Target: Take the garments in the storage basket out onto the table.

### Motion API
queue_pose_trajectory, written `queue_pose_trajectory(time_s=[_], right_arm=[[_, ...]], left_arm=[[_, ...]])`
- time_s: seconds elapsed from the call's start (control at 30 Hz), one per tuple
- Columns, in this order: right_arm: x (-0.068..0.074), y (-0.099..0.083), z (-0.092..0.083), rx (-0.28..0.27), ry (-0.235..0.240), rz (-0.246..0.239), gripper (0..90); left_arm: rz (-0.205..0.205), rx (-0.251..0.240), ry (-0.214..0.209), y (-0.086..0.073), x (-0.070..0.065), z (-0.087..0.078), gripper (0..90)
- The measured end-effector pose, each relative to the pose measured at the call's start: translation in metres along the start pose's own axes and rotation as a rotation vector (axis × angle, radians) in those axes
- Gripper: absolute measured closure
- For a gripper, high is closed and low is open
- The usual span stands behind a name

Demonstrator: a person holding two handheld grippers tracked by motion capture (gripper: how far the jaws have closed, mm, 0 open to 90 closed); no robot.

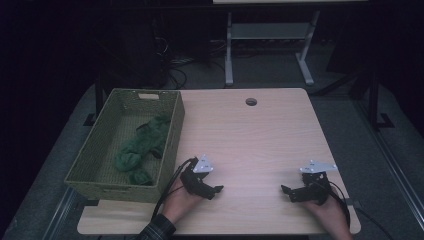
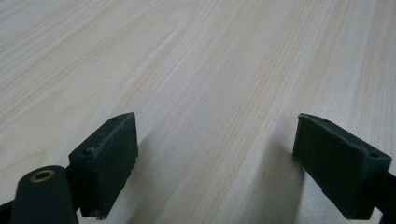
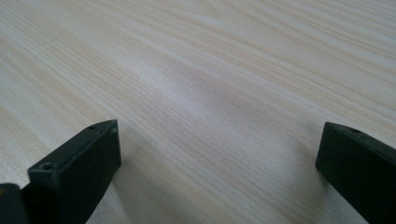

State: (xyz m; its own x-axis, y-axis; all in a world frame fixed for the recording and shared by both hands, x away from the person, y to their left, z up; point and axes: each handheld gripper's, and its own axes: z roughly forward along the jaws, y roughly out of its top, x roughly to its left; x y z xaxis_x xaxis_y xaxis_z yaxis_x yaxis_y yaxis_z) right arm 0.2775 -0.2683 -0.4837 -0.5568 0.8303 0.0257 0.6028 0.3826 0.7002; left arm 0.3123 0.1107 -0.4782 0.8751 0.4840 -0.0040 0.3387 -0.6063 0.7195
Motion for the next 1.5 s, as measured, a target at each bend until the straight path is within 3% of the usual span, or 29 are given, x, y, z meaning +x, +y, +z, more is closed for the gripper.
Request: queue_pose_trajectory(time_s=[0.7, 1.5], right_arm=[[0.0, 0.0, 0.0, 0.001, 0.0, -0.001, 0.0], [0.0, 0.0, 0.0, 0.0, 0.0, -0.001, 0.0]], left_arm=[[0.002, 0.021, -0.025, 0.003, 0.001, -0.006, 13.5], [-0.025, -0.001, -0.074, 0.018, 0.003, -0.021, 13.9]])
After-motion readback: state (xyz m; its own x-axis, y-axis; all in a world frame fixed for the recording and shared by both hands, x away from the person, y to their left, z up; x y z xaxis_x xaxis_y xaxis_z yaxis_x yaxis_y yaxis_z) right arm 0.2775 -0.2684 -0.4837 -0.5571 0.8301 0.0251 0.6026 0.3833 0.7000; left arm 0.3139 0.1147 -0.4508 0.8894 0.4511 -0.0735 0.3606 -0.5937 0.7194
